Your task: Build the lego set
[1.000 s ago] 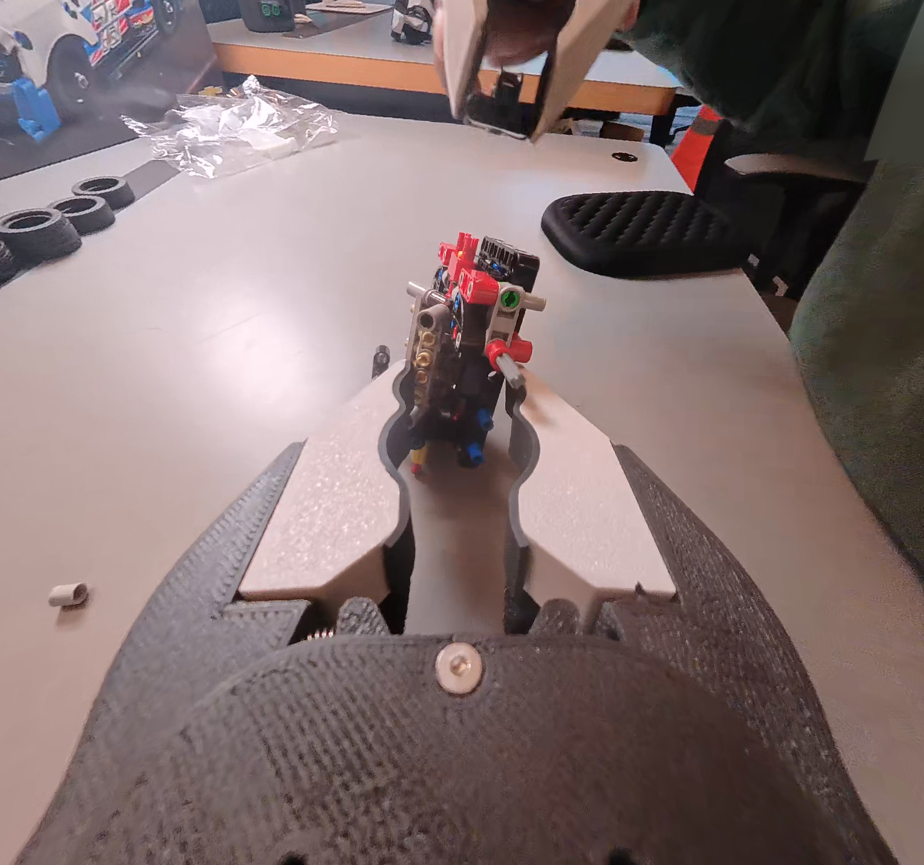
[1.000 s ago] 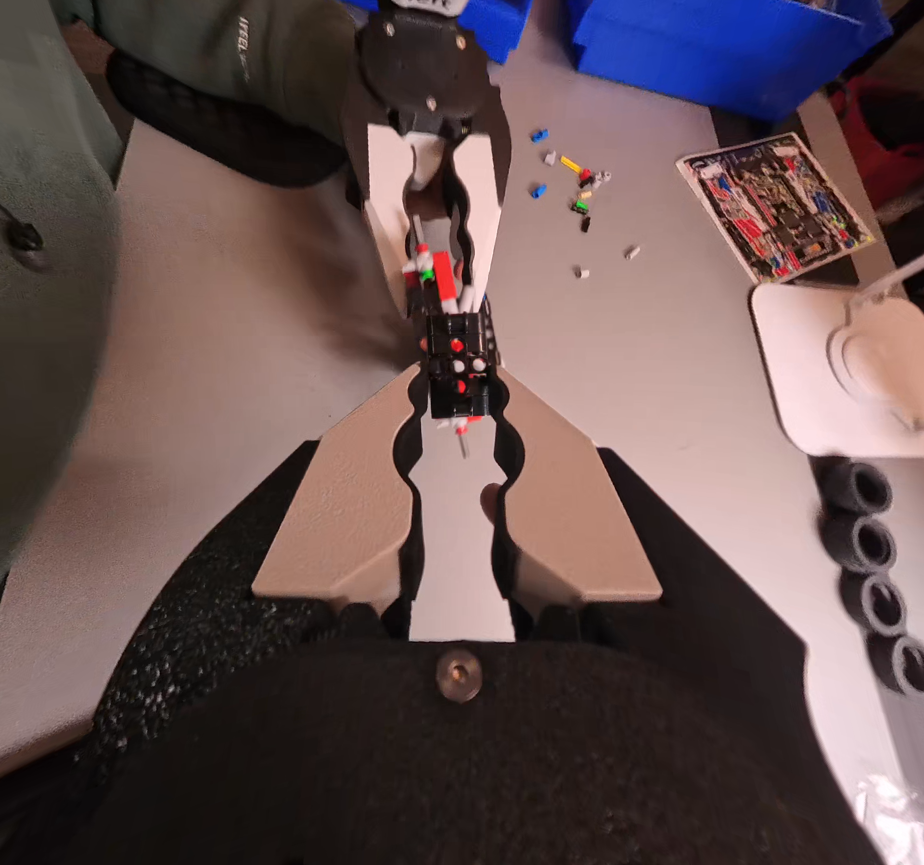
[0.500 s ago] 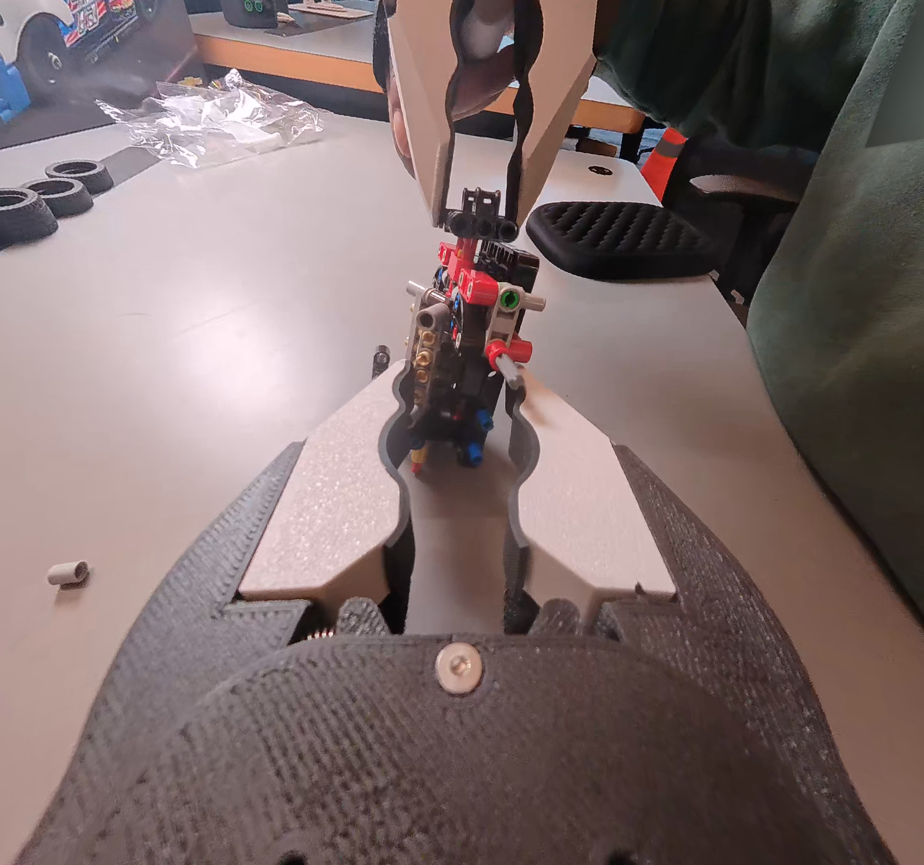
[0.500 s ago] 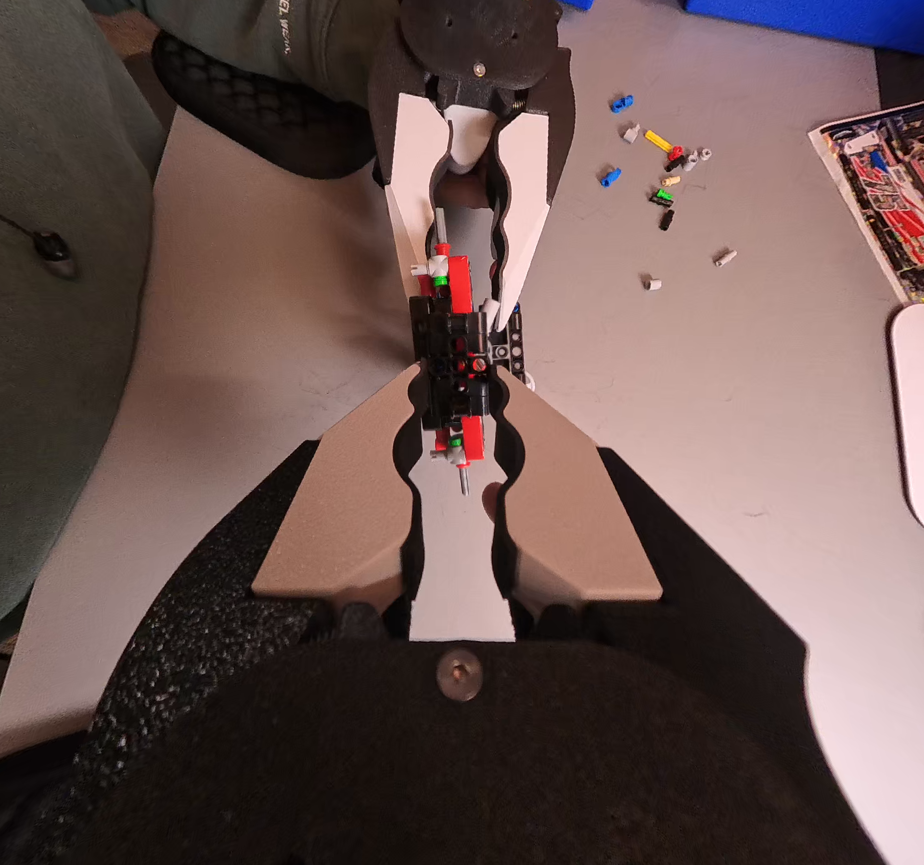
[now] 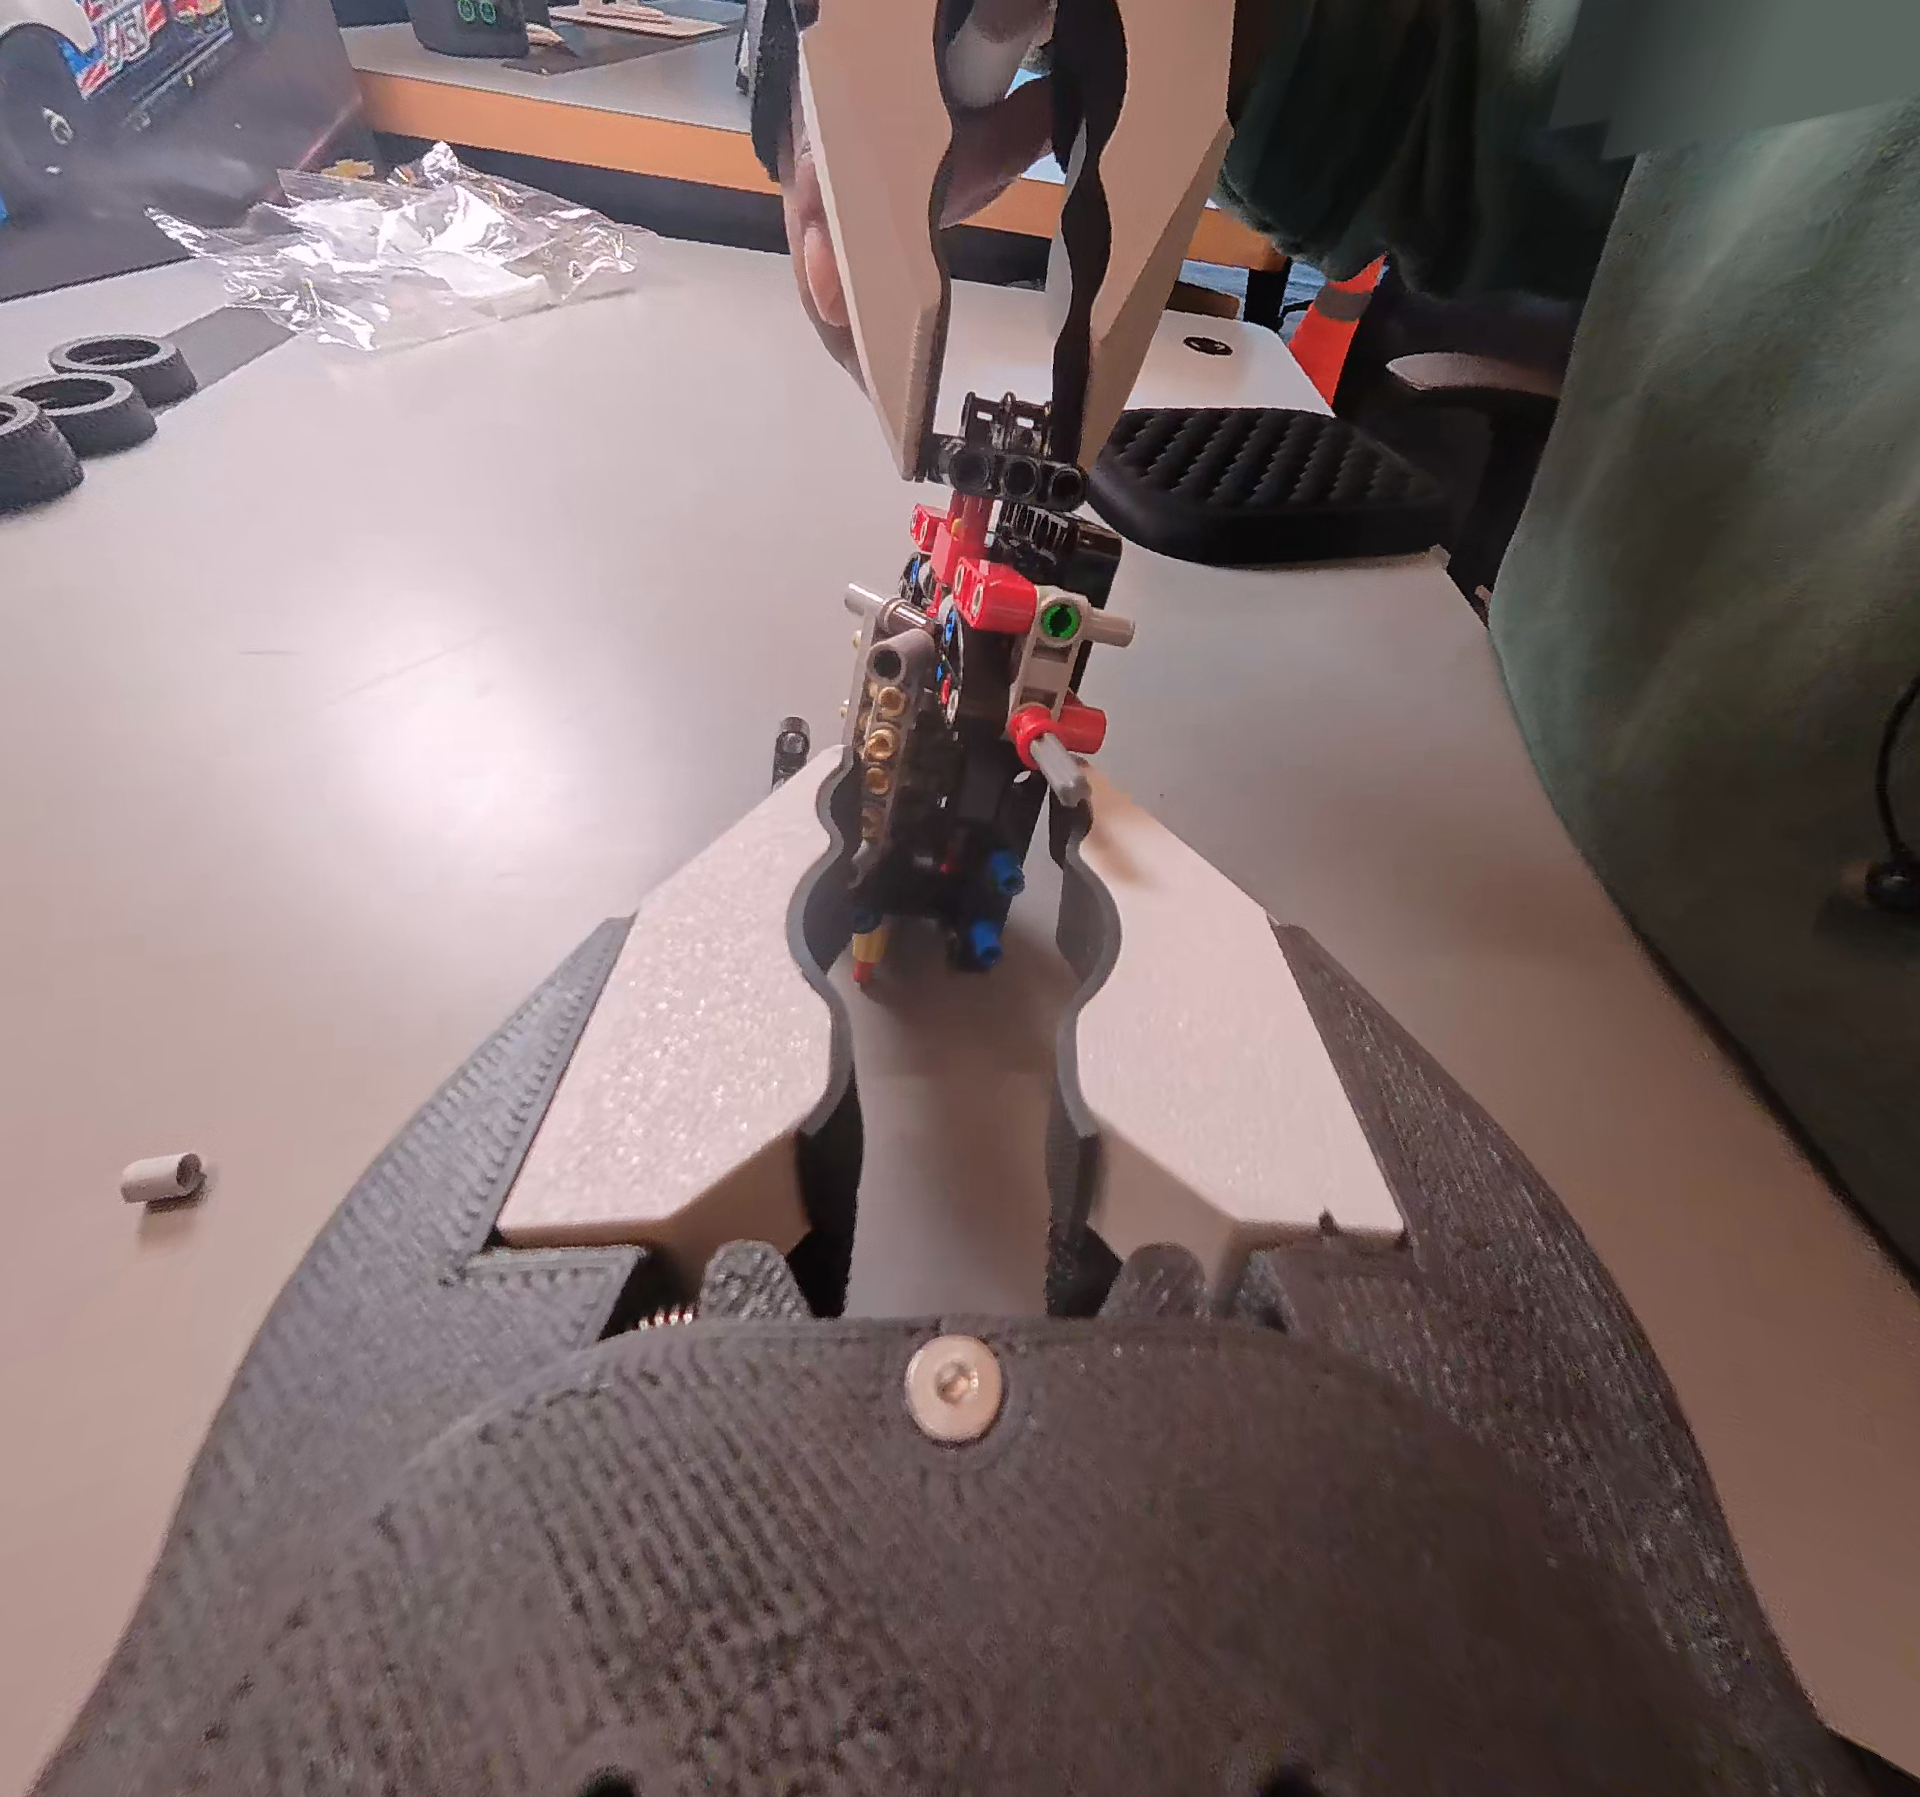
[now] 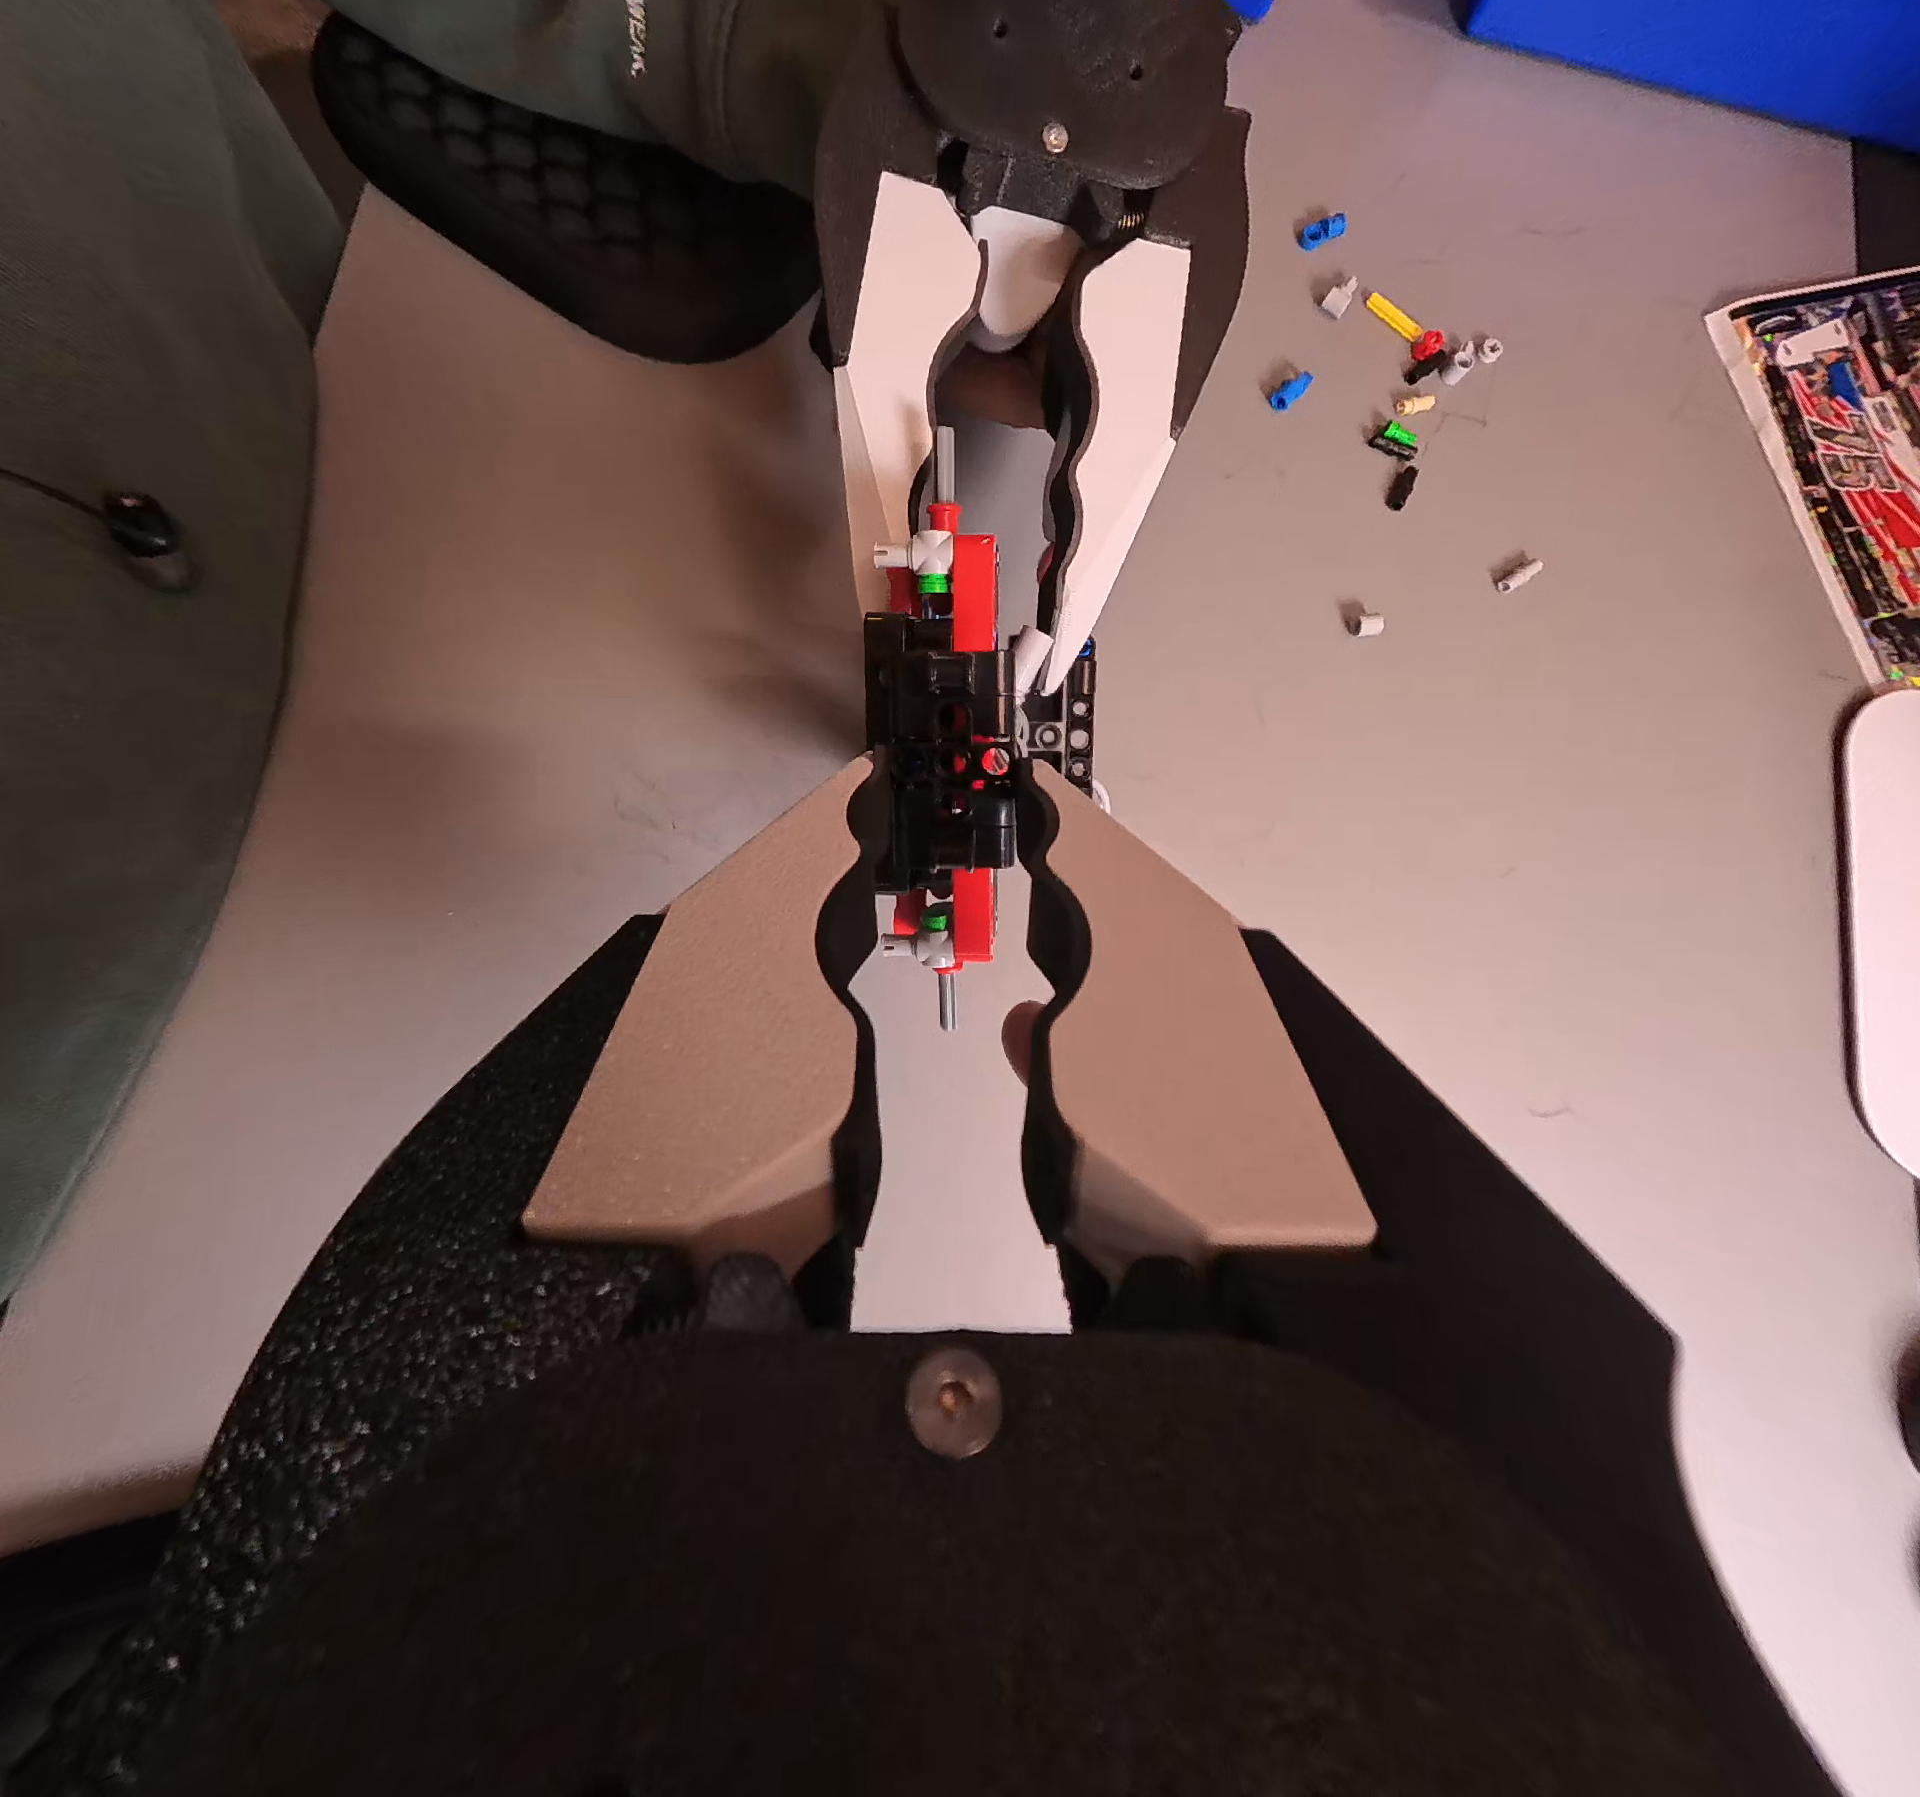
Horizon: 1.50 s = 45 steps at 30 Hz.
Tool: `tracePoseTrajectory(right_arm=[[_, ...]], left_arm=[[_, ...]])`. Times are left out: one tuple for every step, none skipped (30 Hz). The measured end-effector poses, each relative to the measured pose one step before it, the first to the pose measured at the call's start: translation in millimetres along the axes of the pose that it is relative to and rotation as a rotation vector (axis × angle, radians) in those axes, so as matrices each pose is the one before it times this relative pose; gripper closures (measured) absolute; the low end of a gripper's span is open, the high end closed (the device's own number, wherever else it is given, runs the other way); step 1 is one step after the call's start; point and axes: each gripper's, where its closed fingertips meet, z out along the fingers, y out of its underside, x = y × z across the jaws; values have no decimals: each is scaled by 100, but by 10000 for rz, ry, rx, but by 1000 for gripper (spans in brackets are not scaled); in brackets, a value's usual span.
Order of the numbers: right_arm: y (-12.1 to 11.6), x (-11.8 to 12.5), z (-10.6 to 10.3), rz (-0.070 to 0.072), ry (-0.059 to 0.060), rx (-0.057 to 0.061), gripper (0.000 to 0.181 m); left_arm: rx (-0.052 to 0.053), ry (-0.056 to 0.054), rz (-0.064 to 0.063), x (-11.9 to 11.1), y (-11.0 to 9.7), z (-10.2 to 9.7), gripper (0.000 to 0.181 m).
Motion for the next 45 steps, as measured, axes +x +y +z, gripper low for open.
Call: tracePoseTrajectory(right_arm=[[-34, -10, 27, 28, -37, 62, 159], [-25, -27, 24, -2, -35, 69, 159], [-22, 6, 8, -2, -7, 66, 159], [-25, 28, 0, 4, 17, 59, 159], [-29, 62, -12, 19, 37, 64, 159], [21, 112, -1, -1, 65, 36, 159], [56, 21, 27, -8, 10, 24, 159], [-2, -155, 51, 7, -89, 66, 159], [10, -115, 16, -19, -55, 55, 159], [-7, 29, -4, 15, 30, 35, 159], [-10, 21, 5, 58, 27, 29, 159], [1, -47, 10, 40, -16, 23, 159], [29, -99, 20, 12, -29, 5, 159], [9, -24, -2, 7, 21, 4, 159], [17, 39, 23, 19, 54, 1, 159], [4, -16, 24, 41, 11, 0, 159], [15, -25, 16, -5, 17, -9, 159], [22, -5, 14, -46, 32, -20, 159], [11, -21, 12, -36, 21, -21, 159], [13, -7, 5, -23, 7, -30, 159], [16, -8, 1, -25, 2, -48, 159], [18, -58, 8, -27, -22, -63, 159], [-1, -70, 25, -59, -27, -44, 159], [-6, -27, 25, -78, -3, -18, 159], [-8, -32, 11, -61, -2, 5, 159], [3, -32, 4, -53, 11, 16, 159], [9, -46, 2, -52, 37, 20, 159], [0, -73, 16, -65, 64, 17, 159], [106, -70, 40, -64, 93, -38, 159], [173, 25, 42, -89, 156, -45, 159], [389, -27, 93, -43, 108, -138, 159], [1027, -43, 343, -91, 123, -447, 159], [1538, 38, 775, -263, 295, -664, 159], [516, -140, 841, -410, 377, 103, 158], [-419, 23, 102, -137, 380, 759, 159], [-75, 326, -16, 407, 315, 437, 159], [31, -107, 0, 413, -6, 317, 159], [19, -182, 27, 136, 42, 313, 159], [48, -82, 0, 33, 141, 274, 158], [-16, -3, -43, 213, 128, 268, 158], [31, -64, 27, 370, 62, 242, 158], [-29, 6, -24, 329, 99, 321, 159], [18, 20, -69, 210, 121, 331, 159], [21, 65, -117, 193, 149, 321, 158], [91, 39, -133, 249, 107, 278, 158]], left_arm=[[-1, 16, 43, 4, 16, -54, 147], [0, 18, 18, 6, 7, -30, 147], [3, 6, 6, 3, 2, -20, 147], [3, -1, 9, -10, 1, -19, 148], [-6, 14, 34, 26, 14, -11, 148], [-10, 0, 36, 28, 3, 18, 148], [-5, -14, 31, 13, 9, 11, 147], [-17, 17, 35, 50, 23, 15, 147], [-14, -10, 61, 39, 13, 12, 147], [2, -31, 34, 0, -5, -5, 147], [1, -12, 13, -10, 3, -9, 148], [-11, 5, 30, 33, 15, 11, 148], [-16, -3, 47, 36, 22, 15, 147], [-4, -23, 36, 7, -1, 4, 147], [-2, -18, 20, -3, 6, 0, 148], [0, -4, 17, 5, 2, -2, 148], [-2, -5, 19, 15, 6, 0, 148], [-3, -3, 14, 13, 4, 5, 148], [-3, 1, 8, 1, 3, 6, 148], [-5, -4, 15, 12, -3, 1, 148], [-5, -7, 24, 14, 7, 7, 148], [-9, 3, 35, 34, 13, 7, 148], [-9, 5, 29, 28, 12, 4, 148], [-5, -1, 14, 16, 7, 3, 148], [-5, 5, 6, 16, 6, 0, 148], [-5, 6, 4, 10, 5, 5, 148], [-8, 8, 9, 24, 8, 6, 148], [-12, -3, 21, 14, 4, 4, 148], [-19, -110, 30, -101, 13, 9, 148], [-5, -131, 36, -137, -3, -29, 148], [4, -142, 31, -179, -39, -59, 148], [-31, -180, 25, -291, -59, -73, 148], [-47, -4, -93, -85, -120, -54, 150], [-156, 167, -213, 141, 81, -50, 149], [42, 0, 12, -49, -58, -228, 149], [6, -106, -30, -151, -54, -129, 150], [-56, -28, 69, 31, 47, 19, 149], [-42, 13, 103, 124, 42, 91, 149], [-14, -5, 75, 41, 2, 27, 149], [-3, -17, 17, -28, 16, -5, 149], [-3, -27, 15, -40, 16, -5, 149], [-31, -53, 46, -19, -4, 3, 149], [-79, -93, 78, -4, 12, 37, 149], [-103, -133, 87, 9, 12, 81, 149], [-114, -125, 100, 45, 27, 122, 148]])
